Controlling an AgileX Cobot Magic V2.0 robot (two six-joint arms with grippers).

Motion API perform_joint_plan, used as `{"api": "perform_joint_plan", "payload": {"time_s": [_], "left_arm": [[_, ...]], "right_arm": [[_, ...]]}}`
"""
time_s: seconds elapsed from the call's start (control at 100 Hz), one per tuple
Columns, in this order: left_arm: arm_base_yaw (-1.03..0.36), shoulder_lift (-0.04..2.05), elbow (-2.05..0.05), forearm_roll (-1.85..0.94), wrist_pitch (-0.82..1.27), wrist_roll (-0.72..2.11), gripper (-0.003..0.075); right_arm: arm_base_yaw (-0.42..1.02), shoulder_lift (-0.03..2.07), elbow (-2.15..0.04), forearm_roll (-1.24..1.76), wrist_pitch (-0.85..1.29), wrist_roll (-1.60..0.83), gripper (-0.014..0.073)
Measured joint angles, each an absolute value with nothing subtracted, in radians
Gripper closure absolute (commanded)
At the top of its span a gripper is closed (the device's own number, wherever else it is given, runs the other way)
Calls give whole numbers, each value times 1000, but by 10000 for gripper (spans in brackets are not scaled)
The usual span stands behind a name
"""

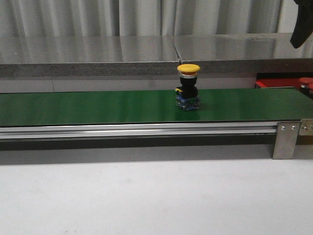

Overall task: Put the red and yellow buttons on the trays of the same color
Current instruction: 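Lower the right gripper onto the yellow button on the belt, grasp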

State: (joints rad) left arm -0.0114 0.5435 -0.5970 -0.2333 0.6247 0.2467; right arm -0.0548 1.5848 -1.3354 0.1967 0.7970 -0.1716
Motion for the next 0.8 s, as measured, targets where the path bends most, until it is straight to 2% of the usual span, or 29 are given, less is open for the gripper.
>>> {"api": "perform_joint_plan", "payload": {"time_s": [0.36,0.8], "left_arm": [[-11,544,-597,-233,625,247,739],[-11,544,-597,-233,625,247,739]], "right_arm": [[119,1582,-1334,193,850,-172,30],[218,1674,-1417,193,957,-230,31]]}}
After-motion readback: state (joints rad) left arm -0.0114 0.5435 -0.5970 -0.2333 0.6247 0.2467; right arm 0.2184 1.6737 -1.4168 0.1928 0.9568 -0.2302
